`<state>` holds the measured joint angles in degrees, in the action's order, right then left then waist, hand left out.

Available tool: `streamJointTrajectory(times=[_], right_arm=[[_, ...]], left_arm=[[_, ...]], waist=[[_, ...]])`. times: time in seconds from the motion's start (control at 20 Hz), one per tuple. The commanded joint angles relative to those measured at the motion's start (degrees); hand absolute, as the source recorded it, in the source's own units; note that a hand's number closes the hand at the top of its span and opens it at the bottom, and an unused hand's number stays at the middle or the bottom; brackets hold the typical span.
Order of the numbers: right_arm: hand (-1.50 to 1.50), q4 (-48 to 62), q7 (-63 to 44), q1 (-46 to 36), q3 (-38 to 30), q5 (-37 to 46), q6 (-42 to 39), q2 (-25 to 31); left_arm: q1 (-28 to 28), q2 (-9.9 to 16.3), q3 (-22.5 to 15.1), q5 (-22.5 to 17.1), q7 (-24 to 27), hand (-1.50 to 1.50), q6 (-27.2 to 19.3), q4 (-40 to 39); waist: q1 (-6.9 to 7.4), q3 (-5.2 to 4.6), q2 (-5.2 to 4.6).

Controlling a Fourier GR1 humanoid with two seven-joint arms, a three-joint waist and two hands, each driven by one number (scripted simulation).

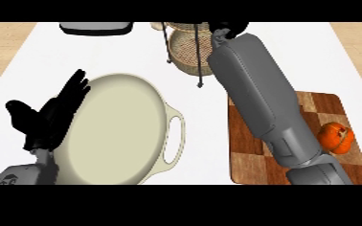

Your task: Pick the can from the cutting board and place it in the tiered basket

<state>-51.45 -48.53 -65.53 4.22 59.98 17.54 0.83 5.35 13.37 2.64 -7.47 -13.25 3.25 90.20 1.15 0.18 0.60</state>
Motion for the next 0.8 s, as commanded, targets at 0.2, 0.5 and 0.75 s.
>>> streamJointTrajectory(times=[0.2, 0.5, 0.75], right_arm=[[1.50, 15.5, 6.0, -4.5, -3.7, 3.0, 19.1, -0.8], [-1.50, 24.8, 10.4, -7.5, -5.2, 1.7, 21.3, -0.8], [-1.50, 27.4, 11.9, -11.1, -8.7, -1.0, 26.4, -0.8]], left_arm=[[1.8, -1.2, -1.1, 2.0, 2.6, 0.00, 0.3, -3.8], [0.7, -0.9, 0.0, 1.1, 0.6, 0.00, 0.5, -0.8], [1.8, -1.2, -0.5, 1.2, -3.7, 0.00, -0.4, 2.2]], waist=[[1.02, -0.22, -1.56], [1.05, -0.21, -1.33], [1.08, -0.19, -1.27]])
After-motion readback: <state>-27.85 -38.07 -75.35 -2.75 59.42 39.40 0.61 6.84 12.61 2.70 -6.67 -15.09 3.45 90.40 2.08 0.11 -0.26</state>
